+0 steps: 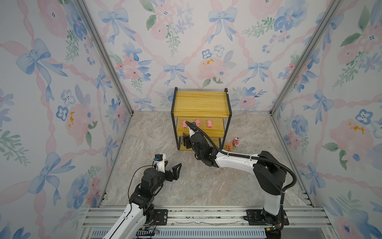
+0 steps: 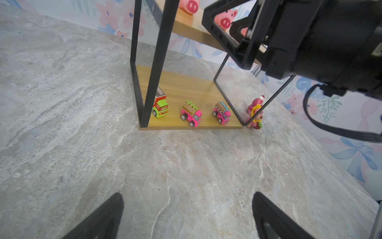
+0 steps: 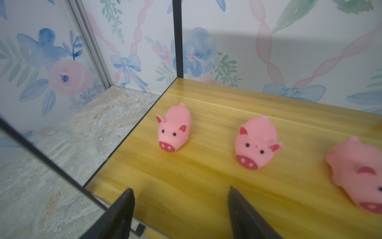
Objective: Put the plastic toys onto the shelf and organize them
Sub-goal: 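Lower the pig beside the other two pigs and open the right gripper, then withdraw the right gripper and move it above the pink strawberry figure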
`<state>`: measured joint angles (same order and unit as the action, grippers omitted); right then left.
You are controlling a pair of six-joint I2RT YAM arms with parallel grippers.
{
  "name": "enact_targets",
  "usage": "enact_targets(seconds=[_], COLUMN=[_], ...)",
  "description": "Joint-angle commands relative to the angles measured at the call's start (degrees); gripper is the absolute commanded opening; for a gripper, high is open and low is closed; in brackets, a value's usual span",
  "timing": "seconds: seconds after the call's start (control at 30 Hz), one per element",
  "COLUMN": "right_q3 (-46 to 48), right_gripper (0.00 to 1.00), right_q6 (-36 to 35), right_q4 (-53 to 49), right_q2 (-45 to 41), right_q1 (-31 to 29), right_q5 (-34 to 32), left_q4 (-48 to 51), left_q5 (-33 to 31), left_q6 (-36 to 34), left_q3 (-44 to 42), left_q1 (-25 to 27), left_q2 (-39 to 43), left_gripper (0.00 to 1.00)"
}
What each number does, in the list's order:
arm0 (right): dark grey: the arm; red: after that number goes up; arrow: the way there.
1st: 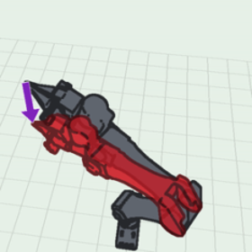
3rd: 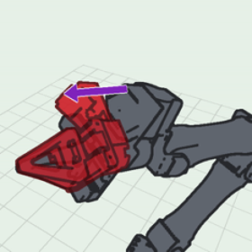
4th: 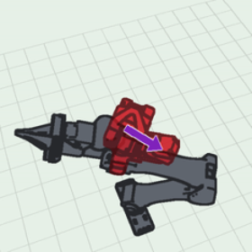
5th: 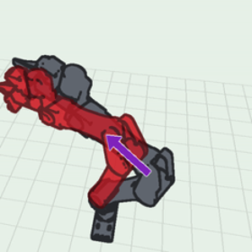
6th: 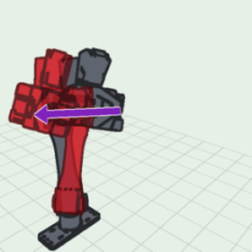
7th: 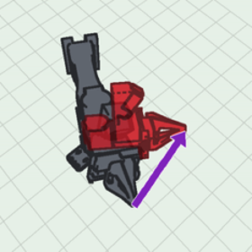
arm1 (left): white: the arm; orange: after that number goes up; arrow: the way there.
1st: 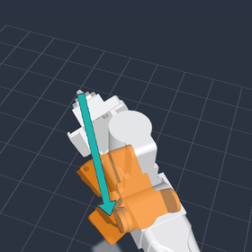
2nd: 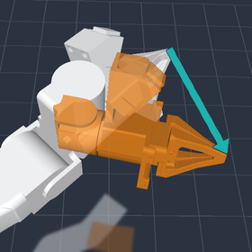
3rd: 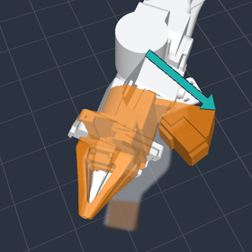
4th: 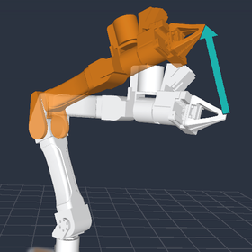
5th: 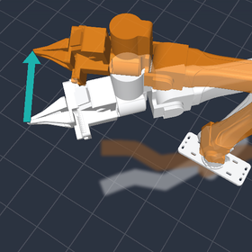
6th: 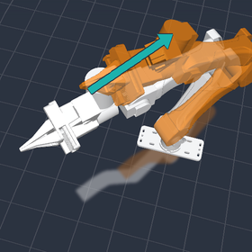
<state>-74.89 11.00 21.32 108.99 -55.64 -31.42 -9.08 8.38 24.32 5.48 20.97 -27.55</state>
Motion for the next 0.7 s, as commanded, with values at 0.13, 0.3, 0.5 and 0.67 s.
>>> enact_targets(seconds=[0.13, 0.3, 0.5, 0.67], right_q3=[8.64, 22.85, 26.16, 23.26], right_gripper=[0.74, 0.73, 0.74, 0.75], right_q6=[-3.56, -1.17, 3.8, 7.36], right_q4=[-5.76, -9.49, -35.53, -53.98], right_q2=[-11.58, -30.01, -52.59, -67.05], right_q1=[-2.82, -2.14, 4.89, 18.06], right_q5=[10.08, 10.76, 7.39, 7.8], left_q4=[-0.49, -0.91, -2.24, -3.45], left_q5=[0.59, 0.91, 2.47, 4.5], left_q6=[0.02, 0.03, -0.06, 0.08], left_q3=[-0.82, -0.82, -0.23, 0.41], left_q1=[-0.05, -0.05, 0.01, 0.29], left_q2=[0.83, 0.28, -2.42, -4.55], left_gripper=[0.98, 0.98, 0.98, 0.98])
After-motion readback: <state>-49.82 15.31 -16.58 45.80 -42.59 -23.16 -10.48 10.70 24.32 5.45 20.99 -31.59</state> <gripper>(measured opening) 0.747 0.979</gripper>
